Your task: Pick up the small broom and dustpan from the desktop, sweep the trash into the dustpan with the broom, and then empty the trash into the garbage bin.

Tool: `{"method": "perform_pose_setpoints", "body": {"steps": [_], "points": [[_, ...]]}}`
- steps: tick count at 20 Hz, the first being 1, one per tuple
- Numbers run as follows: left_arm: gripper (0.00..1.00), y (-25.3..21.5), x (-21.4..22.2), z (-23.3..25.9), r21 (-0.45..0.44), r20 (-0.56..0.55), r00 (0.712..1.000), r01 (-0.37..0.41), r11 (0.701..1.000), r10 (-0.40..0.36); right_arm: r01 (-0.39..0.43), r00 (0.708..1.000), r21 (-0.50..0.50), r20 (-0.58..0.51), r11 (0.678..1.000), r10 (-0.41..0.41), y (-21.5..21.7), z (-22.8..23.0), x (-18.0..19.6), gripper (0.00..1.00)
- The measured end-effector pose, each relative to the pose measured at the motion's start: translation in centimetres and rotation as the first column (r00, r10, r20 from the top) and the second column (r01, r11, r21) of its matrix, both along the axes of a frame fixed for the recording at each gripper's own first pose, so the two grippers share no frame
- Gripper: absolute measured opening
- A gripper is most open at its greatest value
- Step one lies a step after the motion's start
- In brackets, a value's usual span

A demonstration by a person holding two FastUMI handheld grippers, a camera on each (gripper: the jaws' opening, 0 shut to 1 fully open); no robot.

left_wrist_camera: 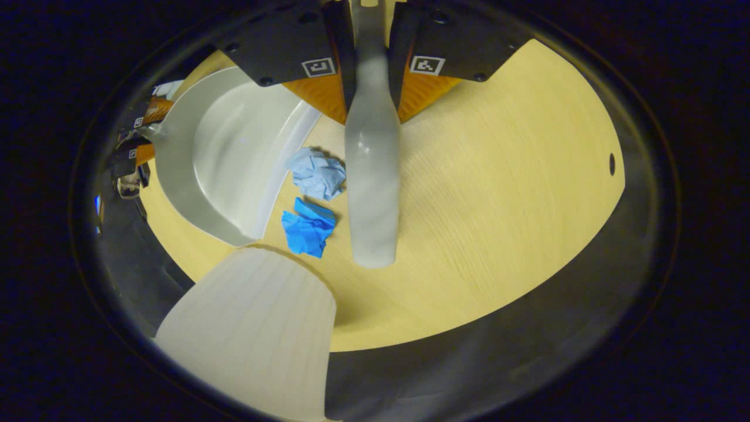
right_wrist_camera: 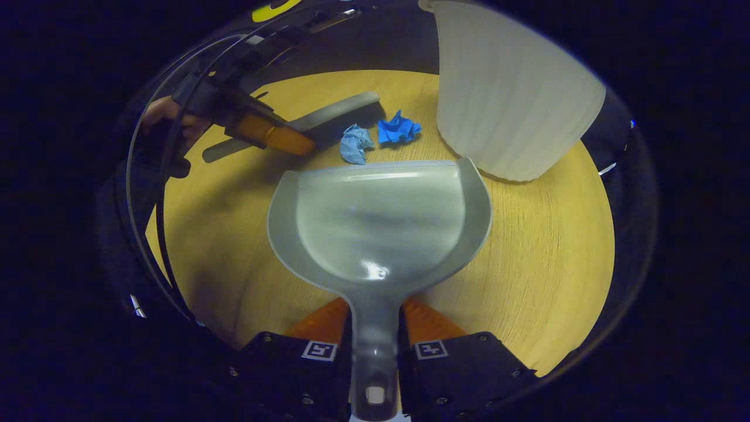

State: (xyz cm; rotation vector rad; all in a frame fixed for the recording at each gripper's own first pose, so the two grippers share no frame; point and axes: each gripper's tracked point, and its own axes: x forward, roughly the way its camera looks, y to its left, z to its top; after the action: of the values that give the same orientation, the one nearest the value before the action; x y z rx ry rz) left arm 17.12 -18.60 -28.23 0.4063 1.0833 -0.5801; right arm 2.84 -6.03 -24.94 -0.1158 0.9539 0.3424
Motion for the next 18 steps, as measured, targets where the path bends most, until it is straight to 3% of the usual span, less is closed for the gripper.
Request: {"method": "perform_pose_setpoints", "body": {"steps": [3,10,16,18], "points": [[0.34,-1.3,0.6,0.8,0.02,-0.009,0.995,0.104,0.994,-0.104,0.0,1.0,0.007,0.005,1.0,0.0,-0.1,0.1,0.4,0.33],[0.32,-6.2,-1.1,4.2,-0.044,-0.074,0.973,0.216,0.975,-0.219,-0.008,1.0,0.013,0.01,1.0,0.008,4.1,2.5,2.2,0.34],[0.3,-8.1,-3.4,5.1,-0.074,-0.109,0.957,0.262,0.962,-0.268,-0.01,0.999,0.019,0.04,1.0,0.01,5.1,6.0,2.6,0.33],[0.34,-8.6,-4.3,5.1,-0.08,-0.111,0.956,0.265,0.961,-0.273,-0.001,0.998,0.023,0.055,1.0,0.0,5.4,7.0,3.1,0.33]]}}
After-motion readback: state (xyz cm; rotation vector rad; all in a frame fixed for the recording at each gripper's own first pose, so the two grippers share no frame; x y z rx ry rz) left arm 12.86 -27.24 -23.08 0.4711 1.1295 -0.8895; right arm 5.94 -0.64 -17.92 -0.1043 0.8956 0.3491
